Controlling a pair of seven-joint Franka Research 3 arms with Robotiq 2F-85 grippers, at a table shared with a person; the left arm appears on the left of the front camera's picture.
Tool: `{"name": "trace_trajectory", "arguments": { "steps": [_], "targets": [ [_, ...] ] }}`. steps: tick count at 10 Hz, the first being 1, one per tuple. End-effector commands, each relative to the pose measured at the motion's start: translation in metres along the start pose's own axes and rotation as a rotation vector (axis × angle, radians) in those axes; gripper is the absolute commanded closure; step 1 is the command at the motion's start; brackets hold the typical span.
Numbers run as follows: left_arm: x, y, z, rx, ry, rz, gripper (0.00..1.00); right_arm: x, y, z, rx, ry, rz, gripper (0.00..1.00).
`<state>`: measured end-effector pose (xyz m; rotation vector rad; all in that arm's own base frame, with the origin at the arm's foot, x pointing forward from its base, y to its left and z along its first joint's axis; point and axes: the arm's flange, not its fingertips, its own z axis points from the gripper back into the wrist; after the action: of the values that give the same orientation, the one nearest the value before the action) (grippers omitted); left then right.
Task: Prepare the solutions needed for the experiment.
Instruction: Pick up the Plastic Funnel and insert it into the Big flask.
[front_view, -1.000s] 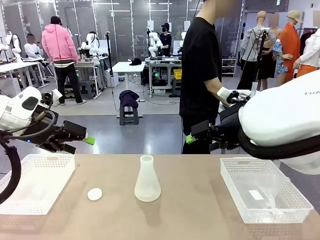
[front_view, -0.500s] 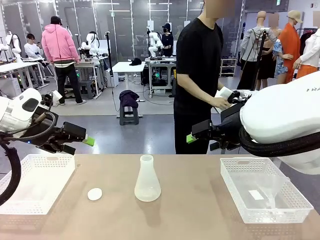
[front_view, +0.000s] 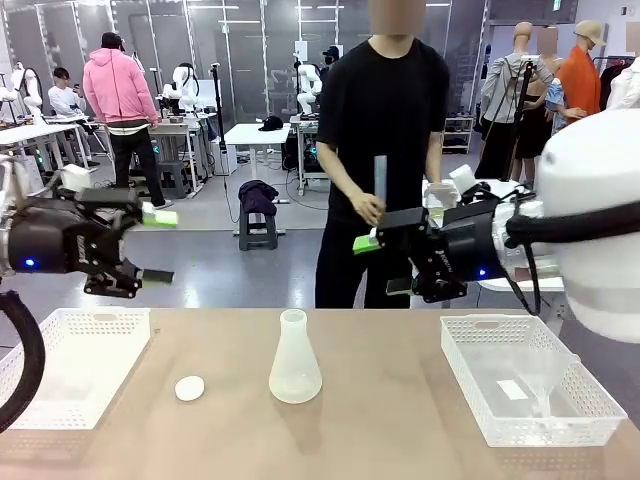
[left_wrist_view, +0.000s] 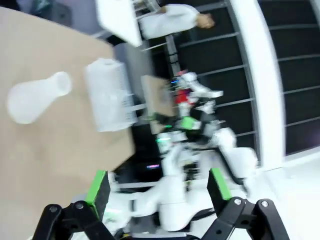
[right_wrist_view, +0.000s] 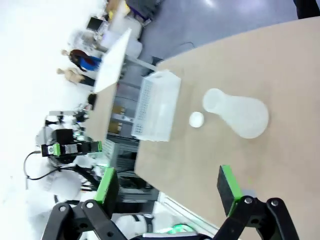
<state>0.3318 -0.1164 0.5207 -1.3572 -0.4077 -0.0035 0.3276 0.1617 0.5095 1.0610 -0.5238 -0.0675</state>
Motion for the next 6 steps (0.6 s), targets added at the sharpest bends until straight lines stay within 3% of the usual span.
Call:
{"name": "trace_trajectory", "arguments": {
  "steps": [1, 4, 5, 6],
  "targets": [
    [0.000, 0.032, -0.004, -0.069, -0.018, 0.113, 0.00, -0.005, -0.024, -0.013, 0.060, -0.046, -0.020, 0.00],
    [-0.001, 0.034, -0.010, -0.117, -0.007, 0.143, 0.00, -0.008, -0.024, -0.023, 0.120, -0.103, -0.050, 0.00],
    [-0.003, 0.034, -0.010, -0.117, 0.035, 0.115, 0.00, 0.003, -0.011, 0.005, 0.057, -0.039, -0.068, 0.00],
    [0.010, 0.037, -0.004, -0.128, -0.014, 0.174, 0.00, 0.003, -0.011, 0.005, 0.057, -0.039, -0.068, 0.00]
  ]
}}
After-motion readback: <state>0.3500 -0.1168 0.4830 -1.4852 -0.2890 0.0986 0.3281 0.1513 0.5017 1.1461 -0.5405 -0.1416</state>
